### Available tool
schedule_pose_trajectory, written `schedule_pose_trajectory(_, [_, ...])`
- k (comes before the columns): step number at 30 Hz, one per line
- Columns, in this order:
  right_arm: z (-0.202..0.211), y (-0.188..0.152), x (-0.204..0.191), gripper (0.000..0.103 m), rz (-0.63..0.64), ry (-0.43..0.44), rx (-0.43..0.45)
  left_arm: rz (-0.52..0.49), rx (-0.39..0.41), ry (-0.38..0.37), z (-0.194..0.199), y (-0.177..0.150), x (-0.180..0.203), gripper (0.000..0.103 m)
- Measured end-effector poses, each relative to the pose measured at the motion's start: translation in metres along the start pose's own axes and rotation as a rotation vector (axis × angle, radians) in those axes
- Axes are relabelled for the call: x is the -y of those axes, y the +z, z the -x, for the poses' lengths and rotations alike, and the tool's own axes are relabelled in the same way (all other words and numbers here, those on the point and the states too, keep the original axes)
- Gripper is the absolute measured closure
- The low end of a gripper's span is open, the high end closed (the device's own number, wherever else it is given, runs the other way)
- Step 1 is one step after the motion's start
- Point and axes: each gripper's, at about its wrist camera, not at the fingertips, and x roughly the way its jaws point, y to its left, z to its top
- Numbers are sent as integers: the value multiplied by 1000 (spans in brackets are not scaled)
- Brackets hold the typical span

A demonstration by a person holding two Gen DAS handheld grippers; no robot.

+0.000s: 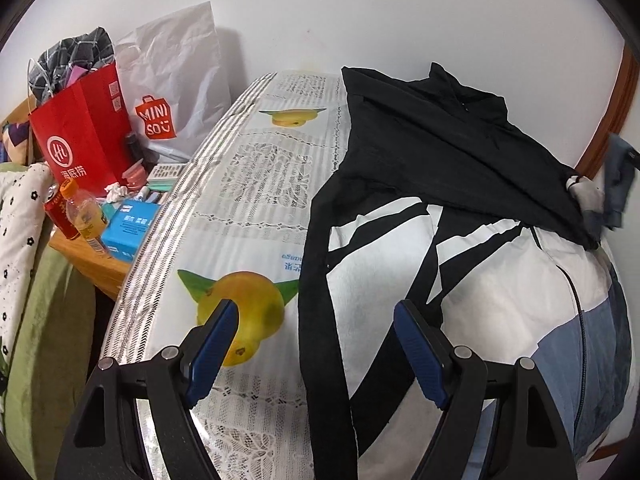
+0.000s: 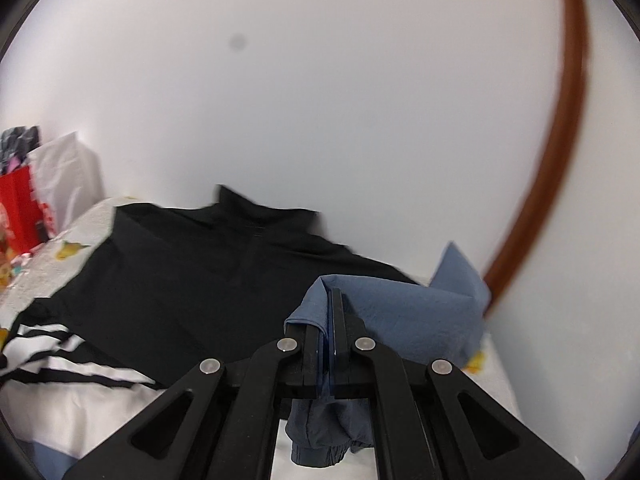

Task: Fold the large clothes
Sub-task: 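Fold the blue sleeve across the jacket body with the right gripper, release, then withdraw the right gripper from the jacket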

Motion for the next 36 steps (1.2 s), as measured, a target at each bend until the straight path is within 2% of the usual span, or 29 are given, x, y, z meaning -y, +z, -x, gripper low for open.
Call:
schedule_pose_trajectory(4, [-22,2,-44,102,50,104,-23,22,-12,-25,-3,1,-2,25])
schedule_pose_trajectory(9, [-46,-9,-89,102,112,162,-67,33,-27,-35,-6,0,-3,25])
schedule_pose_trajectory(15, [-64,-16,-96,102,105,187,-147,42,-36,-38,-7,0,-4,25])
schedule_pose_trajectory(18, [-67,-20,-92,90,94,203,-184,48,-29,-47,-4,0,-3,25])
schedule_pose_trajectory(19, [-63,-23,-89,74,95,202,-190,47,-25,-47,-2,1,-3,25])
schedule_pose_trajectory(20, [-59,-25,-87,52,96,202,-189,44,-22,-46,-1,1,-3,25])
schedule_pose_trajectory(23, [-32,-35,-72,33,91,202,-139,35,-2,-38,6,3,1,25])
schedule_pose_trajectory(25, [-18,-41,-61,29,82,195,-141,31,13,-34,11,5,3,25])
schedule_pose_trajectory(36, [50,-86,37,27,-135,140,-185,-19,93,-44,43,12,30,25])
